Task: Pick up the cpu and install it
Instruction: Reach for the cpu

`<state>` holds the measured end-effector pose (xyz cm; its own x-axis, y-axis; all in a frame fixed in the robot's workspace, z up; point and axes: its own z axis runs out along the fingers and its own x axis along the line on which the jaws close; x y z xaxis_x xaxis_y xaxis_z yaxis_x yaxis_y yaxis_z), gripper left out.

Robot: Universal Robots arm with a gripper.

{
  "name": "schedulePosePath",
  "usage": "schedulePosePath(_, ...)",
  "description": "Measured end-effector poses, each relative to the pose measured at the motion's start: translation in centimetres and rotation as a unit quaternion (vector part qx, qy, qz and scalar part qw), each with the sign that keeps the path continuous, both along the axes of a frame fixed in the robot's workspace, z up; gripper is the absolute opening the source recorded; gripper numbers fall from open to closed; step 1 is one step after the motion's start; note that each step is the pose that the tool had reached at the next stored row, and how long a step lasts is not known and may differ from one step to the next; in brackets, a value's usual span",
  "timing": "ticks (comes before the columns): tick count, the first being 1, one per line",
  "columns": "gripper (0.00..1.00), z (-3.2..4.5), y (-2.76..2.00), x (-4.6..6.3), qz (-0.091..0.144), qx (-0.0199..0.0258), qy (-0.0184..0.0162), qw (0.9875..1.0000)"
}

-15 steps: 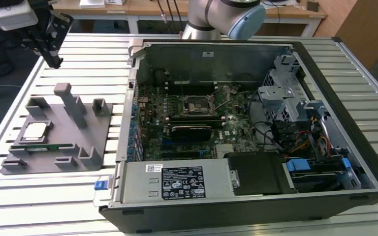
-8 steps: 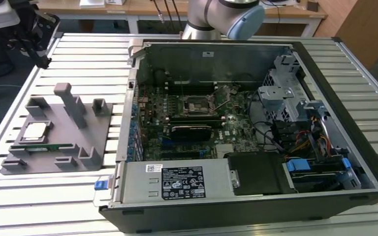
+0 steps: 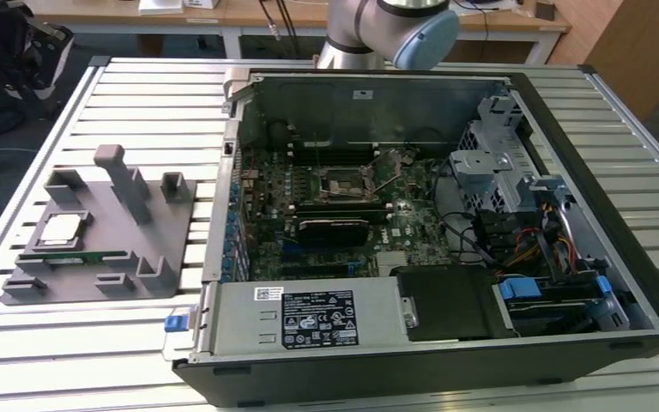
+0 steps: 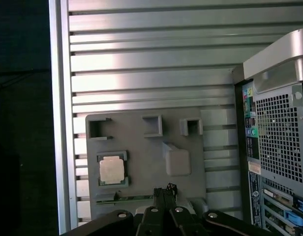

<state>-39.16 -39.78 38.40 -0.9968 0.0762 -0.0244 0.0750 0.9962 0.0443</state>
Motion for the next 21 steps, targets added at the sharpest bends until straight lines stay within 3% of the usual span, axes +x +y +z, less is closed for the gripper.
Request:
schedulePosePath(11,0.11,-0.15,0.01,-4.0,0.000,0.0000,0.0001,1.0000)
schedulePosePath(13,0.11,-0.23,0.00,-4.3,0.000,0.0000,0.0018,1.0000)
schedulePosePath(15,0.11,-0.35,-0.02,-4.5,0.000,0.0000,0.0070,1.0000)
schedulePosePath(21,0.11,-0.85,-0.12,-4.7,0.000,-0.0004,0.0286,0.9996)
